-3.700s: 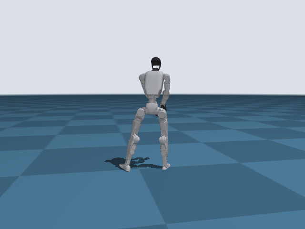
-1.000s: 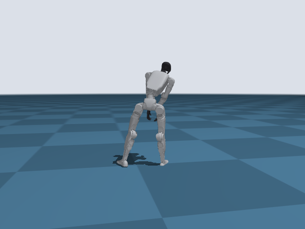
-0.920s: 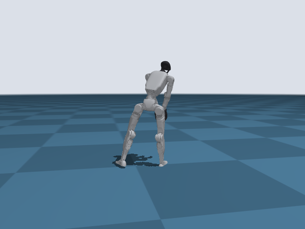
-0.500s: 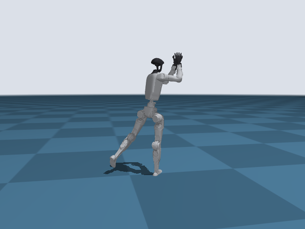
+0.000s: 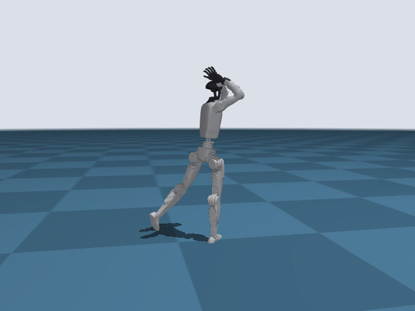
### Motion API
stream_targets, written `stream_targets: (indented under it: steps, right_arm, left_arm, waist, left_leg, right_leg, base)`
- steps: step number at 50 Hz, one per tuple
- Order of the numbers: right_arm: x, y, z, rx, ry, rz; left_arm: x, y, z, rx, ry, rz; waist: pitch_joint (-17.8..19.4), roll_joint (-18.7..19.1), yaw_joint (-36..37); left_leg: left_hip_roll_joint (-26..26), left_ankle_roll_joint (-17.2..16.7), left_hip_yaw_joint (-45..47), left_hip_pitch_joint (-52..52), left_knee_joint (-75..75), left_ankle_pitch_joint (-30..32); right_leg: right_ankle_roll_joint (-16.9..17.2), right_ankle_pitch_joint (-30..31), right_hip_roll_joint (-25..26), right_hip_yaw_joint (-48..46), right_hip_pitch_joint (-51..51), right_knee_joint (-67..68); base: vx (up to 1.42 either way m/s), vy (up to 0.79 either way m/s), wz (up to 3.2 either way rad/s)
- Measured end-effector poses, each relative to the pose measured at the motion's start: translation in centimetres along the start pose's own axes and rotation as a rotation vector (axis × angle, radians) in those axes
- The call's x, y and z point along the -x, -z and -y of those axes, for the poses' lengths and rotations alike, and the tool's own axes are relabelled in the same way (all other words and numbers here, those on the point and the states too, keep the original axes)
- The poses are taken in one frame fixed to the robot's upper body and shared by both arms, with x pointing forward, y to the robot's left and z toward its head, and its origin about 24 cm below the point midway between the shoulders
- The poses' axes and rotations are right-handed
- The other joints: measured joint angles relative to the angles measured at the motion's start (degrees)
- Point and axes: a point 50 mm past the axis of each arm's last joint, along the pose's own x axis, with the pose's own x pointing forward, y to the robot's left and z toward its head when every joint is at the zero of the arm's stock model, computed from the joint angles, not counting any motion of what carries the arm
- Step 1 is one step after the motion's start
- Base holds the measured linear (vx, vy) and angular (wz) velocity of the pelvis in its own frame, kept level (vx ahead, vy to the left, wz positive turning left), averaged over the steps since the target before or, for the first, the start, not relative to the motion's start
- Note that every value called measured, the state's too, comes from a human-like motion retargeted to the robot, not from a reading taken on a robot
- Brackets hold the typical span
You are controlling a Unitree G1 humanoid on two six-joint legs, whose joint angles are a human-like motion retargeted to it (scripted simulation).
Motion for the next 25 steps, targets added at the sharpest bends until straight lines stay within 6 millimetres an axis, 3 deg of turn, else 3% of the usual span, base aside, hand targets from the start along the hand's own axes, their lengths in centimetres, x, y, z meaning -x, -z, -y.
stream_targets:
  steps: [2,3,5,7,10,11,12,14,15,16,17,18,19,20,21,22,23,24,25]
  right_arm:
    - [1.0,1.0,-0.3,0.040,-0.022,-0.070]
    - [1.5,1.6,-0.2,0.064,-0.022,-0.101]
    - [2.7,2.8,-0.3,0.112,-0.035,-0.177]
    - [4.7,4.3,0.1,0.160,-0.015,-0.303]
    - [9.9,6.1,0.9,0.194,0.037,-0.626]
    - [11.9,6.9,1.3,0.190,0.049,-0.754]
    - [14.6,7.3,1.5,0.180,0.061,-0.908]
    - [23.2,5.0,1.9,0.149,0.068,-1.346]
    - [27.8,2.4,2.3,0.150,0.075,-1.591]
    - [32.6,-1.4,2.7,0.163,0.042,-1.876]
    - [37.0,-6.3,3.7,0.192,-0.005,-2.164]
    - [40.6,-12.4,5.2,0.222,-0.092,-2.462]
    - [42.7,-19.2,6.7,0.203,-0.253,-2.748]
    - [43.3,-26.3,8.4,0.142,-0.439,-3.028]
    - [42.1,-32.8,9.5,0.013,0.619,2.917]
    - [39.9,-38.3,10.7,0.085,0.756,2.670]
    - [37.4,-42.0,11.9,0.027,0.975,2.483]
    - [34.7,-44.9,10.6,0.208,0.978,2.360]
    - [31.6,-47.1,8.1,0.487,0.861,2.248]
  left_arm:
    - [0.1,0.8,0.2,0.018,-0.021,-0.054]
    - [0.0,1.6,-0.2,-0.097,0.002,-0.067]
    - [0.0,2.6,-0.5,-0.164,0.016,-0.107]
    - [0.3,4.1,-0.1,-0.170,0.070,-0.179]
    - [2.7,8.2,0.3,-0.198,0.179,-0.401]
    - [3.8,9.9,1.3,-0.232,0.229,-0.487]
    - [5.7,11.8,1.7,-0.267,0.259,-0.605]
    - [14.9,15.9,0.4,-0.315,0.202,-1.008]
    - [20.8,16.8,0.1,-0.332,0.148,-1.240]
    - [27.9,16.3,-0.4,-0.329,0.006,-1.522]
    - [35.1,14.2,-0.3,-0.320,-0.157,-1.812]
    - [42.1,10.4,0.3,-0.285,-0.383,-2.113]
    - [48.2,5.3,1.1,-0.272,-0.555,-2.376]
    - [53.0,-0.9,2.2,-0.267,-0.704,-2.620]
    - [56.2,-7.0,3.0,-0.278,-0.811,-2.782]
    - [58.3,-13.0,3.8,-0.320,-0.926,-2.912]
    - [59.3,-18.0,3.9,0.414,1.022,2.896]
    - [59.7,-22.1,2.8,0.529,1.053,2.792]
    - [59.7,-25.8,1.0,0.662,1.065,2.713]
  waist:
    - [3.07,-0.54,-0.65]
    - [4.96,-0.75,-1.23]
    - [9.02,-0.92,-2.68]
    - [14.97,-1.08,-4.94]
    - [23.79,-1.42,-8.74]
    - [28.49,-1.08,-8.01]
    - [31.77,-0.37,-7.48]
    - [32.64,2.83,-6.67]
    - [33.03,4.71,-5.66]
    - [33.03,7.06,-3.77]
    - [33.03,9.54,-1.64]
    - [33.03,12.27,0.98]
    - [33.03,15.30,3.84]
    - [33.03,18.50,6.80]
    - [33.03,22.18,10.04]
    - [33.03,26.07,13.46]
    - [33.03,30.41,17.23]
    - [32.75,33.50,21.12]
    - [32.32,35.97,25.05]
  left_leg:
    - [2.01,2.21,7.70,0.34,-0.67,-4.82]
    - [3.04,3.22,11.59,0.47,-0.96,-7.43]
    - [4.27,5.22,19.03,0.25,-2.30,-12.63]
    - [5.86,6.57,25.14,-0.77,-2.72,-18.64]
    - [7.26,7.76,30.96,-4.25,-3.32,-26.82]
    - [7.35,7.88,31.55,-5.88,-3.32,-28.96]
    - [7.35,8.11,31.85,-8.00,-3.28,-30.87]
    - [6.92,8.80,30.83,-14.21,-2.90,-33.35]
    - [6.60,8.97,29.87,-17.28,-2.62,-34.20]
    - [6.16,9.01,28.50,-19.86,-2.26,-34.60]
    - [5.67,8.92,27.04,-22.10,-1.92,-34.91]
    - [5.07,8.58,25.40,-23.65,-1.63,-35.04]
    - [4.30,8.17,23.63,-24.70,-1.54,-34.92]
    - [3.42,7.72,21.81,-25.50,-1.57,-34.68]
    - [2.35,7.30,19.80,-25.42,-1.89,-34.27]
    - [1.20,6.84,17.72,-25.05,-2.34,-33.83]
    - [-0.11,6.30,15.50,-24.10,-3.04,-33.35]
    - [-2.36,6.22,13.30,-22.47,-4.38,-32.55]
    - [-5.09,6.38,11.12,-20.50,-6.03,-31.59]
  right_leg:
    - [0.26,0.34,-0.62,-2.53,-0.85,0.20]
    - [0.31,0.53,-0.90,-3.96,-1.25,0.21]
    - [0.25,0.94,-2.15,-7.40,-2.44,0.07]
    - [-0.23,1.34,-3.05,-11.87,-3.16,-0.33]
    - [-1.18,1.82,-5.07,-19.91,-4.41,-0.75]
    - [-1.23,1.95,-5.99,-22.76,-4.79,-0.61]
    - [-1.61,1.96,-6.97,-25.48,-5.70,-0.17]
    - [-3.43,1.25,-9.26,-30.18,-9.85,2.63]
    - [-4.16,0.61,-10.53,-32.29,-12.15,4.79]
    - [-4.92,-0.51,-12.06,-33.86,-14.53,8.21]
    - [-5.68,-1.69,-13.67,-35.28,-16.70,11.88]
    - [-6.41,-3.01,-15.45,-36.40,-18.42,16.03]
    - [-7.11,-3.93,-17.27,-37.40,-19.47,19.68]
    - [-7.80,-4.64,-19.12,-38.33,-20.19,23.08]
    - [-8.73,-4.98,-20.96,-39.29,-19.69,25.86]
    - [-9.65,-5.23,-22.82,-40.29,-18.79,28.47]
    - [-10.58,-5.27,-24.68,-41.38,-17.07,30.72]
    - [-11.59,-5.33,-27.38,-42.19,-14.99,33.19]
    - [-12.64,-5.39,-30.51,-42.87,-12.72,35.76]
  base:
    - [-0.33,0.13,0.94]
    - [-0.39,0.15,1.18]
    - [-0.45,0.18,1.47]
    - [-0.52,0.21,1.86]
    - [-0.56,0.26,2.31]
    - [-0.57,0.31,2.50]
    - [-0.54,0.31,2.51]
    - [-0.45,0.31,2.42]
    - [-0.37,0.30,2.21]
    - [-0.32,0.30,2.07]
    - [-0.25,0.28,1.91]
    - [-0.19,0.27,1.85]
    - [-0.13,0.26,1.80]
    - [-0.07,0.26,1.84]
    - [-0.02,0.26,1.91]
    - [0.04,0.27,2.03]
    - [0.08,0.29,2.23]
    - [0.12,0.30,2.45]
    - [0.16,0.33,2.85]
